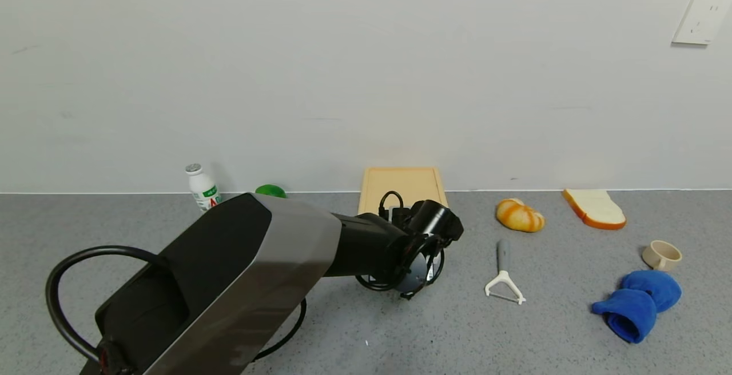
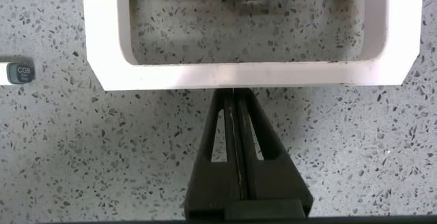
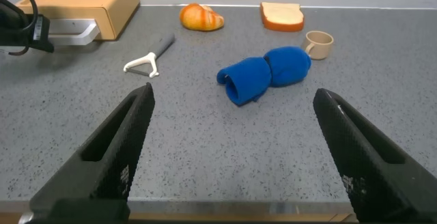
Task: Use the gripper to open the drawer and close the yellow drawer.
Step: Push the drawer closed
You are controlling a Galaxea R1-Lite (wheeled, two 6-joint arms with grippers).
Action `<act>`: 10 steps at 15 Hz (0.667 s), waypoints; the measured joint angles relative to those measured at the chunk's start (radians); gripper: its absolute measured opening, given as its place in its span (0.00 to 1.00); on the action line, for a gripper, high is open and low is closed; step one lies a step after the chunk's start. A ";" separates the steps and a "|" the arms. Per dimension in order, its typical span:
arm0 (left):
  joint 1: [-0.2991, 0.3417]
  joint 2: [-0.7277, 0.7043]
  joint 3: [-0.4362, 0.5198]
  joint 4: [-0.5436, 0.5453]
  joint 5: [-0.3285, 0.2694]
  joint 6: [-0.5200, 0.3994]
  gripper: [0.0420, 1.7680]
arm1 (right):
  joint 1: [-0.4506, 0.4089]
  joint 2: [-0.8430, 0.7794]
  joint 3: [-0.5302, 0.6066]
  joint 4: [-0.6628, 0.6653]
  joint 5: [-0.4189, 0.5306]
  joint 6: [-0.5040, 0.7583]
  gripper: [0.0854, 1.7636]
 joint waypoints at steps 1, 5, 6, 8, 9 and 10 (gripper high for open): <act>0.001 0.002 -0.004 0.000 0.000 0.001 0.04 | 0.000 0.000 0.000 0.000 0.000 0.000 0.97; 0.006 0.014 -0.019 0.000 0.001 0.002 0.04 | 0.000 0.000 0.000 0.000 -0.001 0.000 0.97; 0.007 0.015 -0.019 0.000 0.000 0.003 0.04 | 0.000 0.000 0.000 0.000 0.000 0.001 0.97; 0.008 0.016 -0.020 -0.001 0.001 0.008 0.04 | 0.000 0.000 0.000 0.000 0.000 0.000 0.97; 0.008 0.017 -0.020 -0.001 0.002 0.009 0.04 | 0.000 0.000 0.000 0.000 0.000 0.000 0.97; 0.008 0.016 -0.020 0.000 0.003 0.009 0.04 | 0.000 0.000 0.000 0.000 0.000 0.000 0.97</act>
